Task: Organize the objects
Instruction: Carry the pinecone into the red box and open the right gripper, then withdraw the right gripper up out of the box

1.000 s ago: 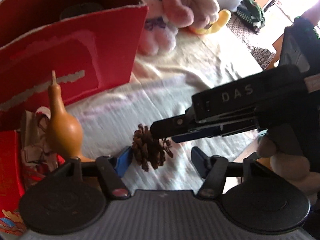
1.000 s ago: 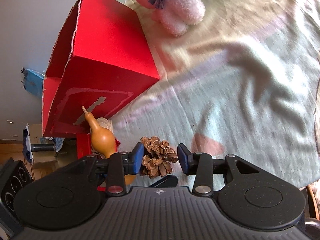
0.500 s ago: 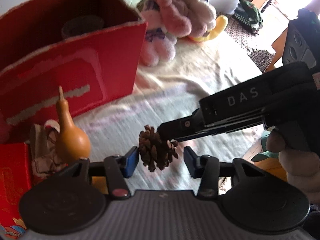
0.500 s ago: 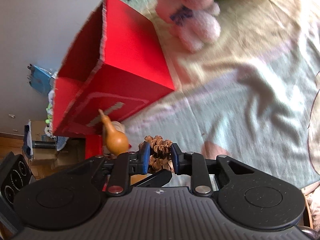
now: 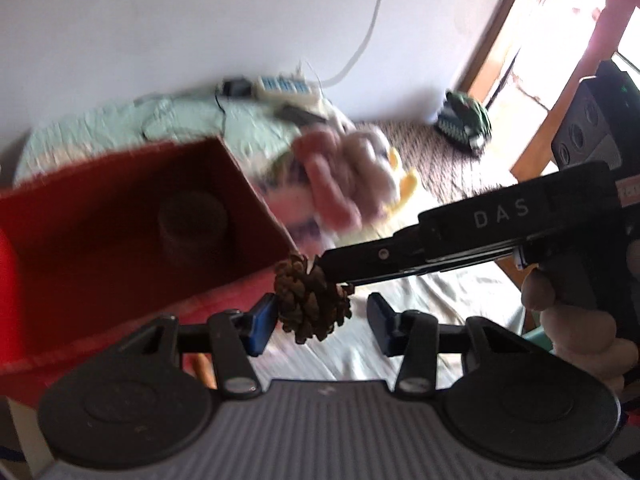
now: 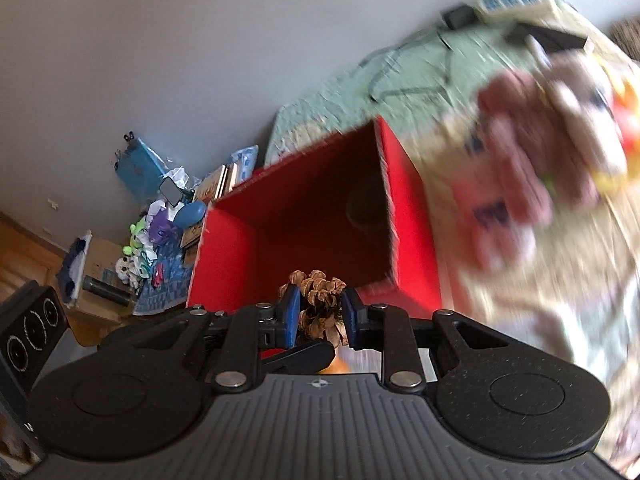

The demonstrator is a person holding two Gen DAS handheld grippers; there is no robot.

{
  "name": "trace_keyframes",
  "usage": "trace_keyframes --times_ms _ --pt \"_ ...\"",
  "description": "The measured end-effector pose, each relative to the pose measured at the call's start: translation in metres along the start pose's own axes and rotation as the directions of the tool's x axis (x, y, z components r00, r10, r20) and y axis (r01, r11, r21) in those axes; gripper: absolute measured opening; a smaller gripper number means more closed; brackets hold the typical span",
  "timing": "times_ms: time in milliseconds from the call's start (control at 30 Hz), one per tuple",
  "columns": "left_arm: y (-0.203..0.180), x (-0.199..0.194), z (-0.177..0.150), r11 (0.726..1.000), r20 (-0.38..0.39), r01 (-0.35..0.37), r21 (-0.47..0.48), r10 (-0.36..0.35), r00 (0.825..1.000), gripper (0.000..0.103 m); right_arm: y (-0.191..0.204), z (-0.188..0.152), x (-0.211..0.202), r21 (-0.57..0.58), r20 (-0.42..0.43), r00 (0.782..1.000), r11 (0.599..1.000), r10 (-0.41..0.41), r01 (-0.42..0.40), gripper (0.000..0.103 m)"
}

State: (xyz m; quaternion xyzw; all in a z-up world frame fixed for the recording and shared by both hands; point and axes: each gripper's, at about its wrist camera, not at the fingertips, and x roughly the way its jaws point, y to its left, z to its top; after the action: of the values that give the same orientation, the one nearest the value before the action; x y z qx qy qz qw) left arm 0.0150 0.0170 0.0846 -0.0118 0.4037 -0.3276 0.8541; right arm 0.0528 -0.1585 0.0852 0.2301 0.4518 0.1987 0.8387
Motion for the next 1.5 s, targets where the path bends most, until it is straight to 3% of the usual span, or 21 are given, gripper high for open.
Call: trace_keyframes --times_ms 233,333,500,667,833,1000,1233,1500 --pt "0.044 0.020 0.020 0.996 0.014 -0.011 -0.088 0.013 1.000 0.048 0.007 0.029 0.056 -0.159 -0.108 0.989 0.984 -0.103 0.085 0.024" --pt "0.065 0.038 0.020 0.988 -0.001 -0.007 -0.152 0.007 1.000 0.048 0.008 0.035 0.078 -0.217 -0.177 0.971 0.969 -0.158 0.119 0.024" --pt "0.090 0.065 0.016 0.972 -0.037 0.013 -0.233 -0.023 0.999 0.048 0.012 0.034 0.097 -0.325 -0.216 0.936 0.925 -0.277 0.199 0.024" --pt "0.095 0.084 0.013 0.973 -0.069 0.016 -0.231 -0.033 0.997 0.048 0.011 0.035 0.106 -0.367 -0.229 0.912 0.898 -0.341 0.243 0.025" --pt "0.097 0.096 0.014 0.974 -0.090 0.022 -0.226 -0.044 0.995 0.048 0.010 0.040 0.106 -0.342 -0.221 0.917 0.907 -0.333 0.247 0.025" --pt "0.103 0.106 0.013 0.972 -0.122 0.018 -0.235 -0.048 0.991 0.048 0.012 0.043 0.102 -0.324 -0.175 0.928 0.909 -0.329 0.261 0.036" --pt "0.104 0.115 0.010 0.973 -0.154 0.010 -0.231 -0.047 0.987 0.048 0.007 0.044 0.096 -0.278 -0.142 0.949 0.932 -0.281 0.234 0.036" --pt "0.110 0.083 0.014 0.974 -0.095 -0.069 -0.218 0.049 0.994 0.051 -0.001 0.046 0.087 -0.194 -0.095 0.970 0.960 -0.224 0.203 0.036"
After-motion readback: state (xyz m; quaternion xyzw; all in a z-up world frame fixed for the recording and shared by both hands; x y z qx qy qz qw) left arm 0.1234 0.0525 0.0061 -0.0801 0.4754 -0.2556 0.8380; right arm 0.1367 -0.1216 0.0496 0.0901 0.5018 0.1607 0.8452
